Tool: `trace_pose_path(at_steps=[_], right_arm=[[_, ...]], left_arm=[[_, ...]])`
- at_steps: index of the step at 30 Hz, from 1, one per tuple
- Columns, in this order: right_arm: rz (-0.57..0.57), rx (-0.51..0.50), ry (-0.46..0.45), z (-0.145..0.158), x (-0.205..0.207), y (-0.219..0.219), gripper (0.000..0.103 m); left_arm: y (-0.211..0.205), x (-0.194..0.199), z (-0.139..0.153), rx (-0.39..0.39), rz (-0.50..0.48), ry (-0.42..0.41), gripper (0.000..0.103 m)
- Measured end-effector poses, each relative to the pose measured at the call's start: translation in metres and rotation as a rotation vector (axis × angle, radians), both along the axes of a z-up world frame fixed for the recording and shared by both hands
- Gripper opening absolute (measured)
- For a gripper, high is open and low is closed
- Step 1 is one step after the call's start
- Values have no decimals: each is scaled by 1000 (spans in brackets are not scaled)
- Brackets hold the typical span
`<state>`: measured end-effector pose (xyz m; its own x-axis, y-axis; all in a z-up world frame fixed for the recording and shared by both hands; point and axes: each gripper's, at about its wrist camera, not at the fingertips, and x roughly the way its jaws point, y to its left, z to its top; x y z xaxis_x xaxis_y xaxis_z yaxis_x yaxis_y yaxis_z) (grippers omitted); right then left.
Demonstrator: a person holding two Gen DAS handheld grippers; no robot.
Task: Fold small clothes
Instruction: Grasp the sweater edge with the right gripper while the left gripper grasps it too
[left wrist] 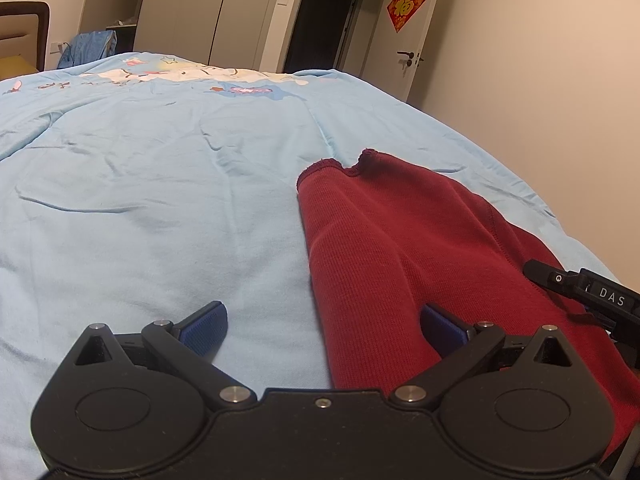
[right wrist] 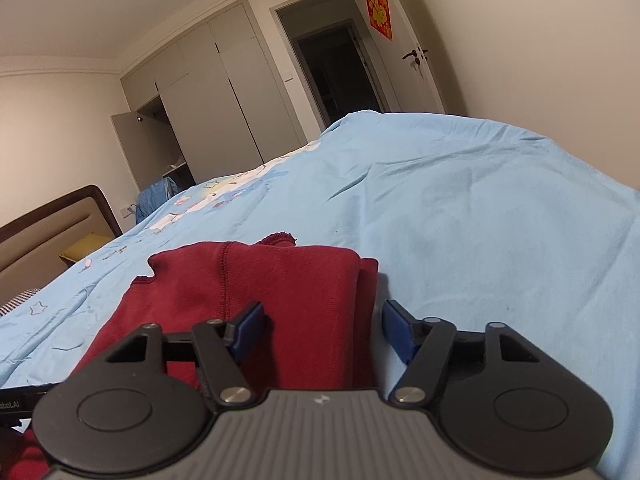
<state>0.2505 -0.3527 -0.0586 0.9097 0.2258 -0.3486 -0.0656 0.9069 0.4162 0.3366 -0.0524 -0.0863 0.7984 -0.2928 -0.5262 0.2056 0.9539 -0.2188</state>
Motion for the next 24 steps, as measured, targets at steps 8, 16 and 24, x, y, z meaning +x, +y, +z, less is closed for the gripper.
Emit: trace_pose_path(at_steps=[8, 16, 24], right_arm=[[-20, 19, -35, -2, -10, 0, 34], [-17, -78, -39, 5, -13, 17, 18], [7, -176, -72, 29, -20, 35, 15]], left_arm=[[4, 1, 8, -45, -37, 60, 91], [3, 7, 12, -123, -79, 122, 60], [-1, 8, 28, -117, -98, 120, 31]])
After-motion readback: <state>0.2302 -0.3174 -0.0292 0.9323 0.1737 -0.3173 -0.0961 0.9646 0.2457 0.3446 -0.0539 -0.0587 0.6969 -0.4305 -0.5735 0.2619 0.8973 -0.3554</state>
